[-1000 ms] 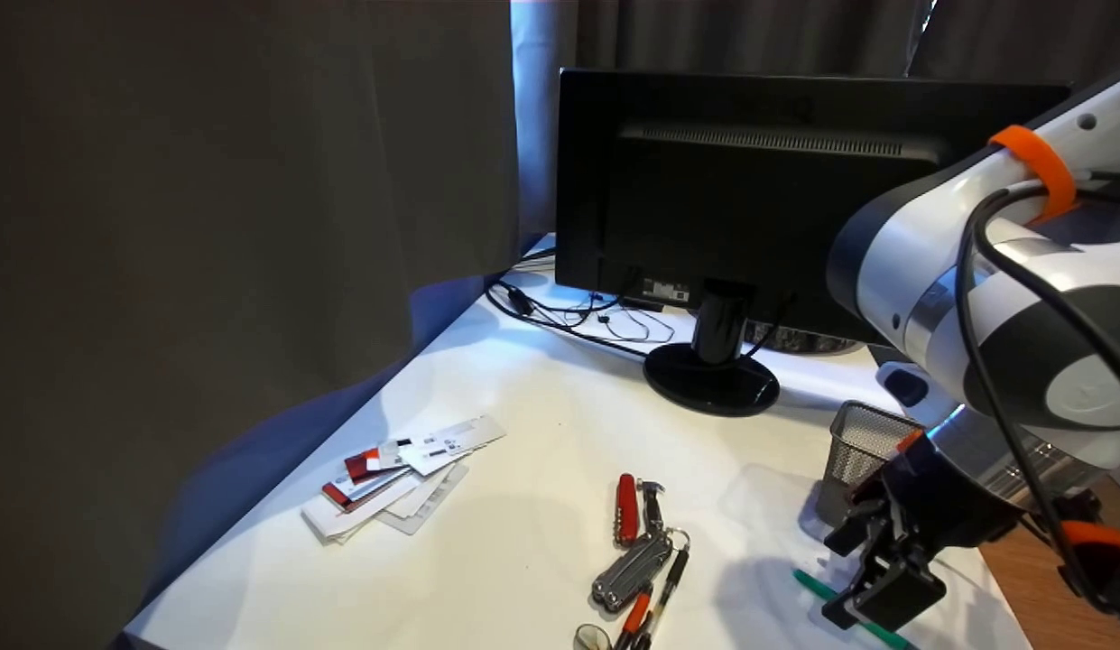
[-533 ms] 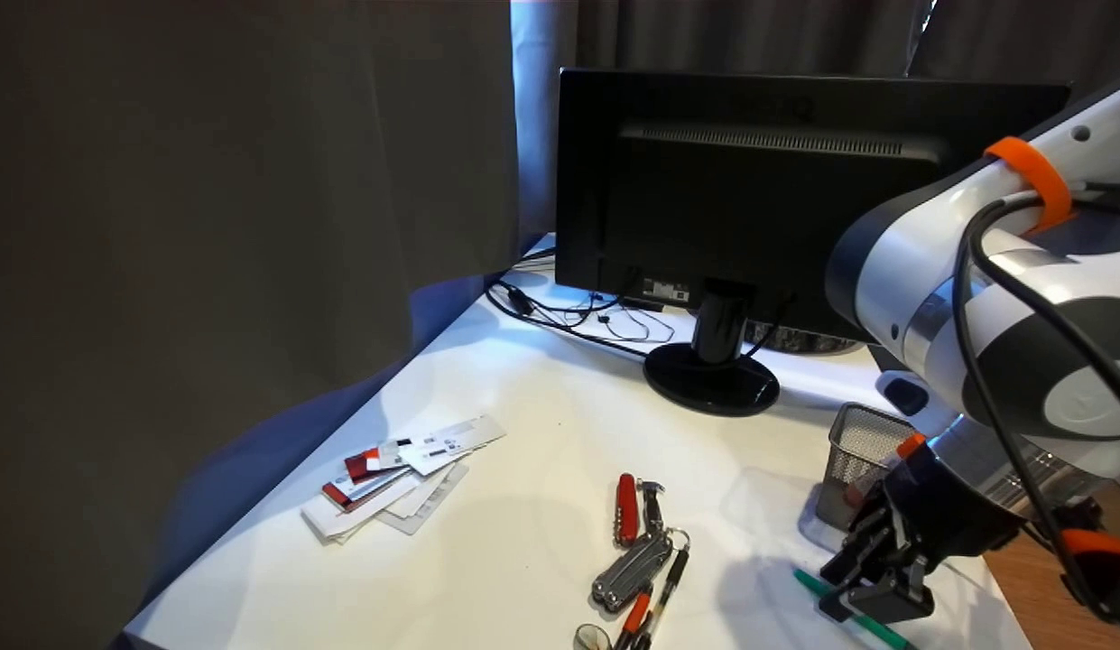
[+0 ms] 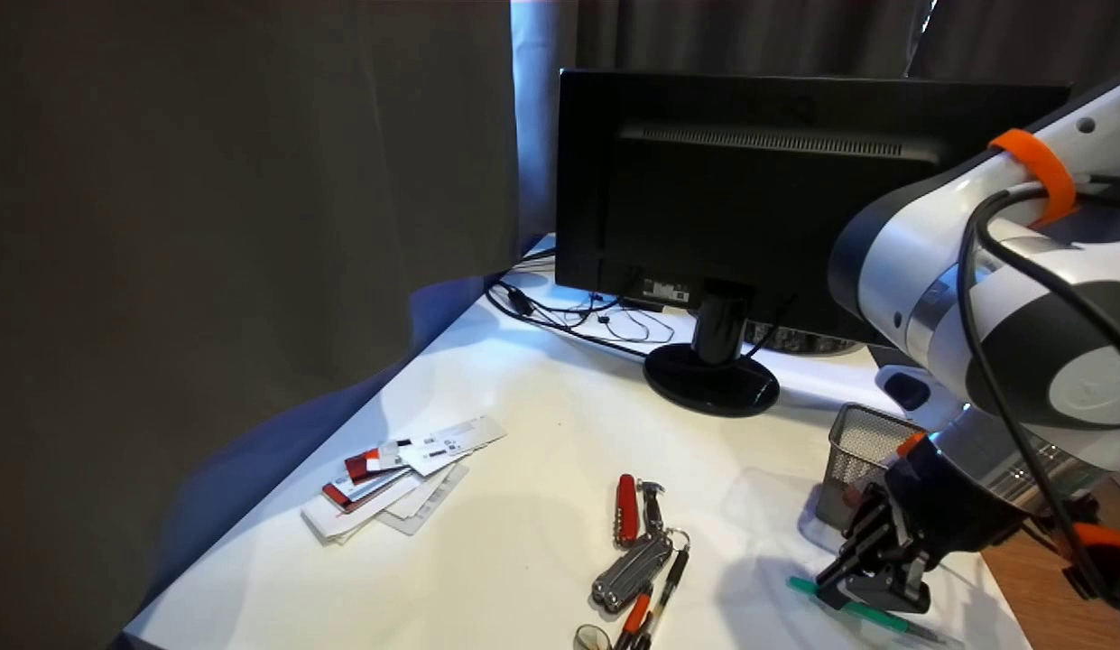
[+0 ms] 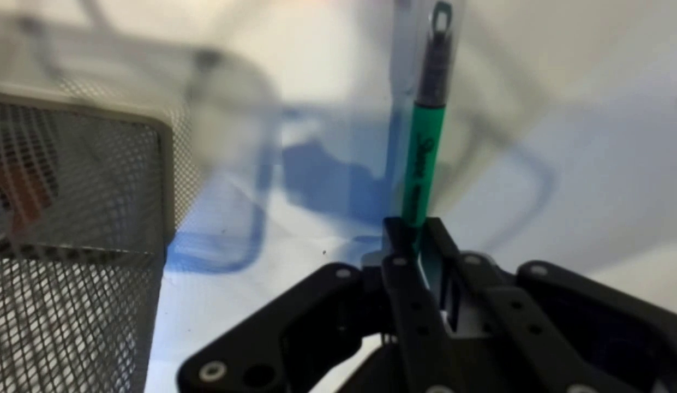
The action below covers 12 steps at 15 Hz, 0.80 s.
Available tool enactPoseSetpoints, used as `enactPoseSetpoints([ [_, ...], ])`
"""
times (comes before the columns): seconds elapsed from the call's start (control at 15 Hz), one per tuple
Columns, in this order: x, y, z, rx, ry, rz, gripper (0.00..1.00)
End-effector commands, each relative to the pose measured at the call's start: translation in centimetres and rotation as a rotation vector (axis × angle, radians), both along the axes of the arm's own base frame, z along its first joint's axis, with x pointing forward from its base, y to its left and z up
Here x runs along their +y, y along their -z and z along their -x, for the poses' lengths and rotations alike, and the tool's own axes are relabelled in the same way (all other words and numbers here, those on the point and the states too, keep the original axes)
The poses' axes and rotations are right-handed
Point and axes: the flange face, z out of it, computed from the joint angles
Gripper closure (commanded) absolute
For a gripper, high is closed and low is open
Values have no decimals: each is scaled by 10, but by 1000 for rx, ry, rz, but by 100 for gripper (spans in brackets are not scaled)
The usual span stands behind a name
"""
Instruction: Pick up the glue stick, then place it in the bin
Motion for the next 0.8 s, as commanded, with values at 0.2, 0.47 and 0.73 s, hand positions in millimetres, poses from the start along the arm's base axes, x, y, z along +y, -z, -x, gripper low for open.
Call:
enactPoseSetpoints([
  [0.2, -12, -57, 14, 2, -176, -51, 95],
  [0.47, -16, -101, 38, -5, -273, -162, 95],
  [0.73, -32, -137, 48, -16, -303, -214, 95],
])
